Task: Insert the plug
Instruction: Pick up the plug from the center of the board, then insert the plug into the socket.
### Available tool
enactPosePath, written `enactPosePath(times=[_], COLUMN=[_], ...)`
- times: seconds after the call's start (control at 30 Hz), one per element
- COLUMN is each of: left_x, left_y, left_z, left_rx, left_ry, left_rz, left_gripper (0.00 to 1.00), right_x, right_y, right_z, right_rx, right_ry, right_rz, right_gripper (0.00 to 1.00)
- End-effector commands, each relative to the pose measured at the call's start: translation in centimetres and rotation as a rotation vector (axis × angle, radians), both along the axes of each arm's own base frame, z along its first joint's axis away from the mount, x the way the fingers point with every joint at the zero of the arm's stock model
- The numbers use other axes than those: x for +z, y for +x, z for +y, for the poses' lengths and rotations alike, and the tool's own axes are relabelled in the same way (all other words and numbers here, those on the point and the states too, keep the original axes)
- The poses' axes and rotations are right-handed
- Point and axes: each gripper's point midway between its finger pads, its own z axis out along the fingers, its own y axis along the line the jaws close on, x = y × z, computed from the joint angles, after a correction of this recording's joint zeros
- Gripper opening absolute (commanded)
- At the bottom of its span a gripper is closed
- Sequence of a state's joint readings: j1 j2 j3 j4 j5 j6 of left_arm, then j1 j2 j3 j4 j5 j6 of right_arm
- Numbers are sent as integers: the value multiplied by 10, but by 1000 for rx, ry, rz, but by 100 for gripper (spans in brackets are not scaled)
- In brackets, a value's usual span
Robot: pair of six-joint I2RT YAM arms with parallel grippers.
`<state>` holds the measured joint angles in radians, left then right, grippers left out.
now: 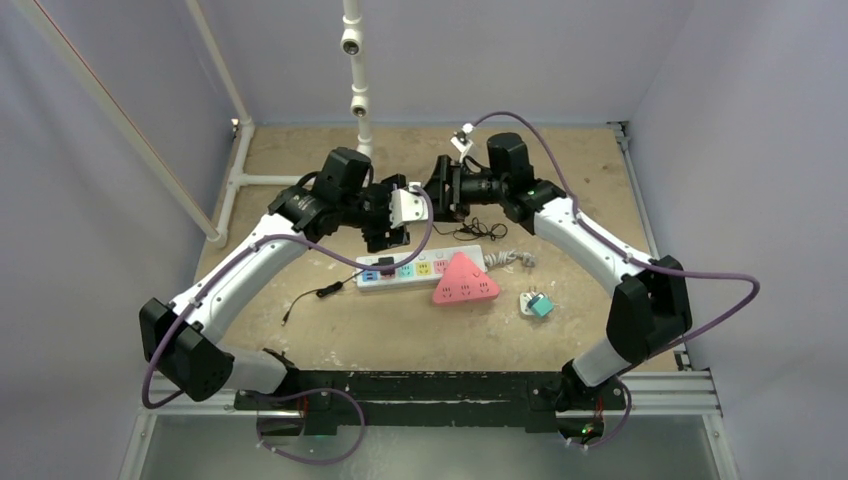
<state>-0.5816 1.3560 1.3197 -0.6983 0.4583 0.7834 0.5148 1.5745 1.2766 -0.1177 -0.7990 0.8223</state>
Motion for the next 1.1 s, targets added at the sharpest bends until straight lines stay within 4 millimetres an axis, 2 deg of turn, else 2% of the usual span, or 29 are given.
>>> enactPosePath(times=[0.0, 0.07, 0.2, 0.3, 0.4, 0.6, 0.67, 0.7, 0.73, 0.8, 1.0, 1.07], left_x=[-3, -10, -24, -32, -23, 20, 31, 34, 31, 11, -69, -87], left_y=[-3, -7, -12, -3, 30, 122, 141, 143, 141, 124, 39, 22], left_z=[7, 8, 3, -6, -19, -37, -37, -39, -40, -42, -44, -45], left_rx=[28, 27, 6, 4, 8, 147, 184, 186, 179, 144, 25, 6], left_ry=[29, 45, 60, 75, 88, 55, 55, 46, 46, 81, 156, 174], left_rz=[41, 74, 161, 212, 163, -61, -144, -158, -146, -70, 177, 239], left_gripper=[0, 0, 0, 0, 0, 0, 0, 0, 0, 0, 0, 0], right_x=[16, 9, -7, -18, -24, -24, -27, -31, -35, -43, -74, -83], right_y=[3, 7, 19, 27, 33, 38, 36, 33, 31, 26, 11, 7], right_z=[-30, -43, -77, -102, -120, -137, -139, -140, -141, -143, -146, -146], right_rx=[-64, -101, -230, -331, -420, -495, -498, -497, -497, -495, -480, -470], right_ry=[-23, -67, -190, -291, -347, -354, -354, -357, -359, -364, -378, -383], right_rz=[-88, -99, -119, -134, -139, -159, -159, -152, -146, -133, -71, -51], right_gripper=[86, 90, 91, 91, 91, 91, 91, 91, 91, 91, 91, 90])
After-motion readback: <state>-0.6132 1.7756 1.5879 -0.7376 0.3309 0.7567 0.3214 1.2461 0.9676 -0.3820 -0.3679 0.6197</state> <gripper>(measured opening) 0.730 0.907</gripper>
